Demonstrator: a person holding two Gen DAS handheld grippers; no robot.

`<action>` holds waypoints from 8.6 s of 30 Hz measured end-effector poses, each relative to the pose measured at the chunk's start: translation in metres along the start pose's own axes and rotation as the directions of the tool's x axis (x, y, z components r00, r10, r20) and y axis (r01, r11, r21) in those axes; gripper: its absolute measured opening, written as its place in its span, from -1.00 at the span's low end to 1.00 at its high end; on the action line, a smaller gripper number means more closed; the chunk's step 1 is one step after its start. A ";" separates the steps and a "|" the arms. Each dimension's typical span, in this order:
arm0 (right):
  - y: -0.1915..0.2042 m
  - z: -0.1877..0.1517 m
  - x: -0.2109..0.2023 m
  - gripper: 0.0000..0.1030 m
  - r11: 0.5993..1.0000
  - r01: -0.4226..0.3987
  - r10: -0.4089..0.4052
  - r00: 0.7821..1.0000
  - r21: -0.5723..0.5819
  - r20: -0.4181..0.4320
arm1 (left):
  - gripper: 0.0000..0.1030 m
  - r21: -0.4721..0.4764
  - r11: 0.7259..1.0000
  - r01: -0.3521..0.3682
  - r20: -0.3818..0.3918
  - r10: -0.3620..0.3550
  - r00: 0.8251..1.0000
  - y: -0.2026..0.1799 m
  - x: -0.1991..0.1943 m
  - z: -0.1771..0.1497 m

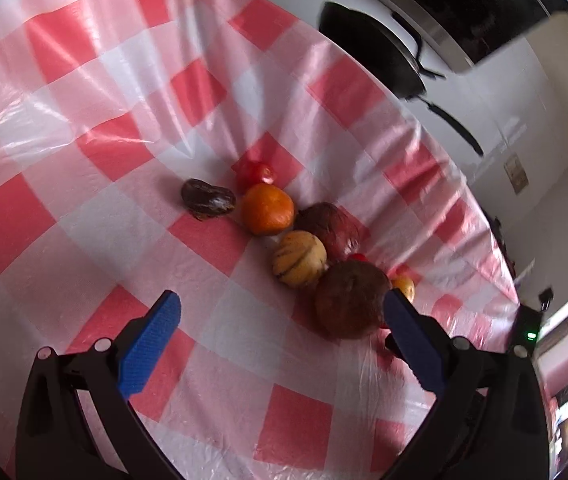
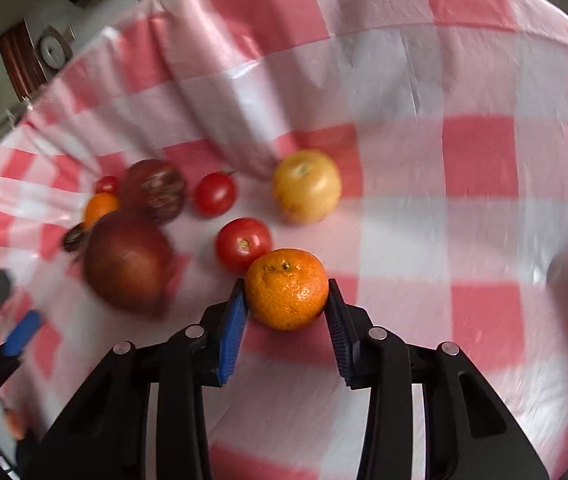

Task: Organize fruits
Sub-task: 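Grasp a second tangerine with the right tool, then grasp the large red-brown fruit with the left tool while the right tool lifts the tangerine, then carry the tangerine and red-brown fruit to the white bin and open both tools, then move both open tools back over the fruit cluster on the table, then grasp a red tomato with the right tool while the left tool grasps the striped yellow fruit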

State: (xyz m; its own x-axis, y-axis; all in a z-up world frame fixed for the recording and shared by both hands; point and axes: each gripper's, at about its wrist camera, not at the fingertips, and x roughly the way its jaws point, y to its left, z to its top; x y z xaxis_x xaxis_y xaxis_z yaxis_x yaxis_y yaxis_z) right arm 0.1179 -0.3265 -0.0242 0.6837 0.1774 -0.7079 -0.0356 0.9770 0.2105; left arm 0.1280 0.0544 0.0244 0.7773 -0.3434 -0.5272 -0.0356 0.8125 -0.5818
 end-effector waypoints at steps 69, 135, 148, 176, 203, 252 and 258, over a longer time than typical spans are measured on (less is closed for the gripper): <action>-0.059 -0.024 -0.038 -0.23 0.944 -0.096 0.045 0.985 0.316 0.166 | 0.22 0.291 0.957 -0.018 -0.090 0.046 0.995 -0.013 -0.055 -0.051; 0.424 -0.399 -0.163 -0.23 0.390 -0.594 0.364 0.802 -0.704 -0.474 | 0.22 -0.041 0.809 -0.586 0.034 0.587 0.809 0.317 -0.402 -0.172; 0.470 -0.463 -0.096 -0.23 0.287 -0.579 0.050 0.804 -0.763 -0.592 | 0.23 -0.060 0.731 -0.680 -0.275 0.643 0.715 0.392 -0.356 -0.202; 0.452 -0.398 -0.188 0.50 0.256 -0.673 0.348 0.733 -0.693 -0.584 | 0.81 -0.018 0.640 -0.768 -0.110 0.763 0.637 0.356 -0.382 -0.164; 0.069 -0.167 -0.189 0.71 0.958 -0.283 0.287 0.948 -0.049 0.140 | 0.97 0.409 0.869 -0.277 0.036 0.288 0.957 0.017 -0.179 -0.070; -0.008 0.017 0.002 -0.33 0.975 -0.122 0.105 0.989 0.186 0.101 | 0.96 0.258 0.949 -0.181 -0.097 0.212 0.973 -0.047 0.070 0.014; -0.007 0.018 0.003 -0.32 0.976 -0.130 0.114 0.988 0.174 0.101 | 0.54 0.329 0.903 -0.277 -0.131 0.334 0.933 -0.053 0.101 0.018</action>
State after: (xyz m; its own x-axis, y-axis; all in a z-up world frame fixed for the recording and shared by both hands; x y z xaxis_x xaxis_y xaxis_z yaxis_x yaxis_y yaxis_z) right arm 0.1329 -0.3349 -0.0155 0.7452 0.2747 -0.6076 0.0027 0.9099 0.4148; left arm 0.2197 -0.0152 0.0133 0.6316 -0.1104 -0.7674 -0.0412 0.9836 -0.1754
